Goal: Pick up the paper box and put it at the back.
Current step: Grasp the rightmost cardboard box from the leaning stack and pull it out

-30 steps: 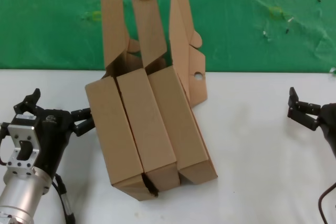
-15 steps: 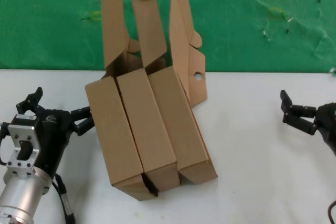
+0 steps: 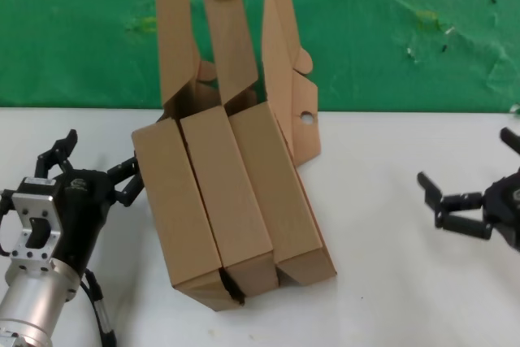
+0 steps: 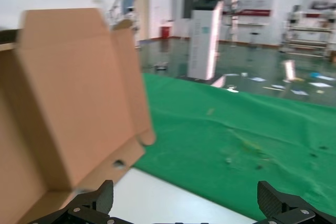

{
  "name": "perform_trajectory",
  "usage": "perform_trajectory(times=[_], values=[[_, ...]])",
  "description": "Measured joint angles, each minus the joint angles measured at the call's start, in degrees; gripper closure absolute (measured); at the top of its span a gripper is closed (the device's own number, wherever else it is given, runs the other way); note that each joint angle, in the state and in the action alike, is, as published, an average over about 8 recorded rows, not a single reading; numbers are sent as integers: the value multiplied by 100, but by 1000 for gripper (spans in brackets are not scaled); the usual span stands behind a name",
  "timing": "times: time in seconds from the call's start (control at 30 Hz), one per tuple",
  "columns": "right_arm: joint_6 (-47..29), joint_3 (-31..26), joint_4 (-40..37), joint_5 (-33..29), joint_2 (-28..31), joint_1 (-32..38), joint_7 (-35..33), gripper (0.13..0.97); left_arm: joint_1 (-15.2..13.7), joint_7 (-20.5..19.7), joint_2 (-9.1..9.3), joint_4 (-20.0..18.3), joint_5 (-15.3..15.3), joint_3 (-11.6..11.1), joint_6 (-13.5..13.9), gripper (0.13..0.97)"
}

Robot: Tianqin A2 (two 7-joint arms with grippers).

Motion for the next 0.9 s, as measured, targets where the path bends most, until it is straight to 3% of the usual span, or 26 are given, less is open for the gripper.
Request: perform_trajectory(times=[0.27,0.53,0.67,0.9], values=[[-480,-265,116,-147,658,-115,70,129,0,0,0,0,0,0,0,470],[-1251,-470,112,17,1208,-130,67,129,0,0,0,0,-1,0,0,694],[-1606,-516,119,166,1395,-75,54,129,0,0,0,0,-1,0,0,694],[-1963,-861,116,72,1710,197,184,129,0,0,0,0,-1,0,0,832]])
